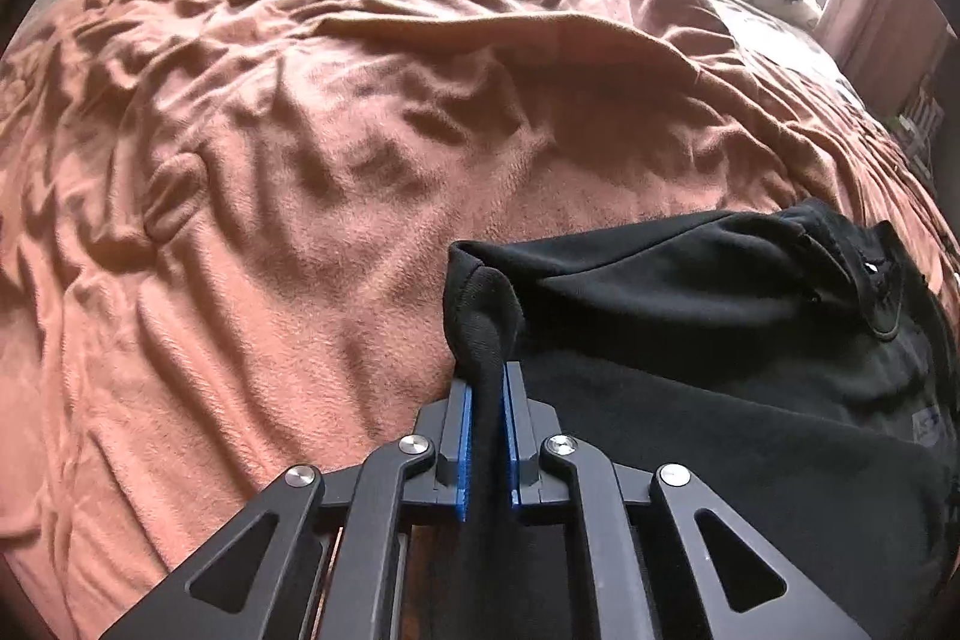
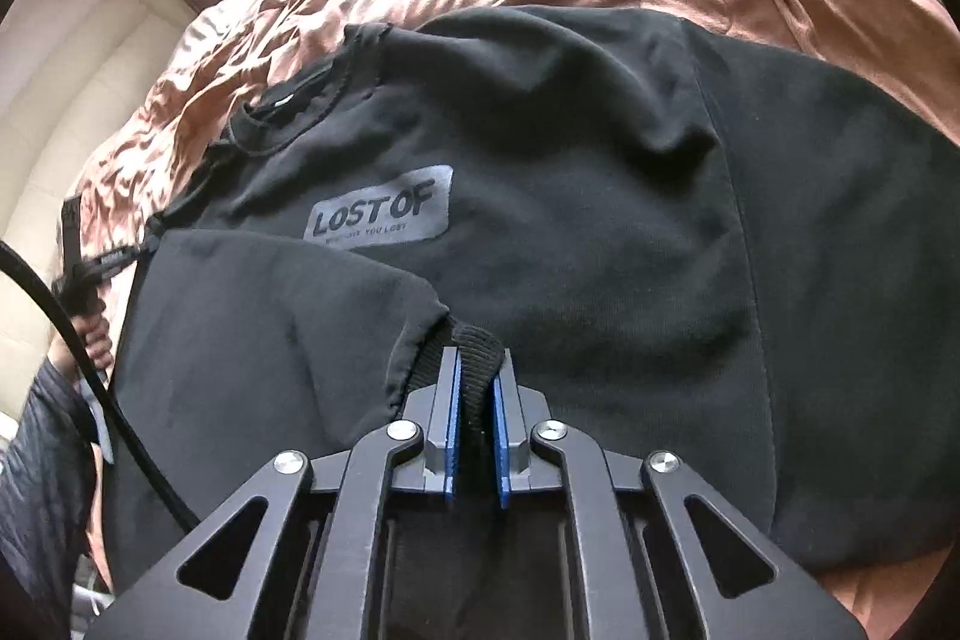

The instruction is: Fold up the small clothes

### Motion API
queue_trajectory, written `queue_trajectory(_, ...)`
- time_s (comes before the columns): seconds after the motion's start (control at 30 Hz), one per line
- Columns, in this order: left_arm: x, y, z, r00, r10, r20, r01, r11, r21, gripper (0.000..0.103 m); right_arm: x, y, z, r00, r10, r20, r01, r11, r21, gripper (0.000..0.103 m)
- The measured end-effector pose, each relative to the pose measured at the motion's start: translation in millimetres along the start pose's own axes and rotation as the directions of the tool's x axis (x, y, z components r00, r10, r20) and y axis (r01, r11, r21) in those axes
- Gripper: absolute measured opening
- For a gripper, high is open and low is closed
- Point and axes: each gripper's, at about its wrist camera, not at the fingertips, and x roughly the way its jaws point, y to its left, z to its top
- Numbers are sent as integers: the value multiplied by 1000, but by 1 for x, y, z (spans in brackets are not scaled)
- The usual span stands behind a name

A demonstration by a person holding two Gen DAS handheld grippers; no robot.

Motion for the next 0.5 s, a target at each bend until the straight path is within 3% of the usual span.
queue_trajectory(0.33,1,12,6,1000,23,3,-23,999,-39,8,-27,31,6,982,-108,154,126,985,-116,2)
queue_trajectory(0.43,12,14,5,999,29,-36,-31,999,-44,10,-9,33,6,978,-161,130,178,975,-134,3)
queue_trajectory(0.5,9,14,5,999,41,-34,-43,997,-57,17,11,30,7,979,-193,70,201,971,-133,6)
